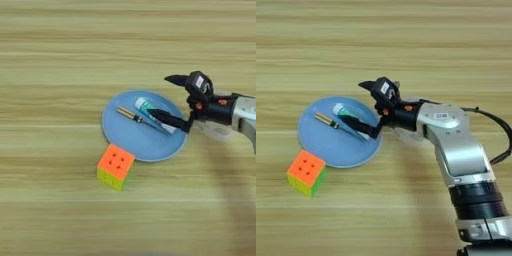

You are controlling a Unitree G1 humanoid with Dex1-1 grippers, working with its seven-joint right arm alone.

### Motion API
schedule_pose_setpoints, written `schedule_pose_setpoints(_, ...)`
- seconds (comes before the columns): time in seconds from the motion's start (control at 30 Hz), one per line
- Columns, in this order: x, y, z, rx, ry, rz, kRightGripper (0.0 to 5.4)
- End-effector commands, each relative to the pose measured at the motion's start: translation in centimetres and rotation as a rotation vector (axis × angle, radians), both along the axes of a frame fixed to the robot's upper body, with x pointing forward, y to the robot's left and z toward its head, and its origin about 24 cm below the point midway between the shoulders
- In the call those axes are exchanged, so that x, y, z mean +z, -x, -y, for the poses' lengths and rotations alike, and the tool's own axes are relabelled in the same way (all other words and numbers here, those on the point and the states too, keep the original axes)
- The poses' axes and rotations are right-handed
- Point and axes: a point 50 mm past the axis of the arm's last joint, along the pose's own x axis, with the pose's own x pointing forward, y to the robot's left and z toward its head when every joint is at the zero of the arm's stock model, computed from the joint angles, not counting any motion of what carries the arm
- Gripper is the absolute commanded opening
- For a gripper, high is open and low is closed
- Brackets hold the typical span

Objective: Move the objects on the table

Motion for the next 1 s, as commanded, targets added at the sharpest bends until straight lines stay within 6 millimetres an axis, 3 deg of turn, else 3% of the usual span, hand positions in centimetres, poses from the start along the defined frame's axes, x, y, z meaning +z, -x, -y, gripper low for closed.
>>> schedule_pose_setpoints(0.03,3.2,0.3,-0.2,0.024,-0.025,0.125,5.38)
schedule_pose_setpoints(0.7,3.1,3.9,-3.0,0.211,-0.095,0.087,5.38)
schedule_pose_setpoints(1.0,1.7,5.2,-4.6,0.290,-0.070,0.031,5.38)
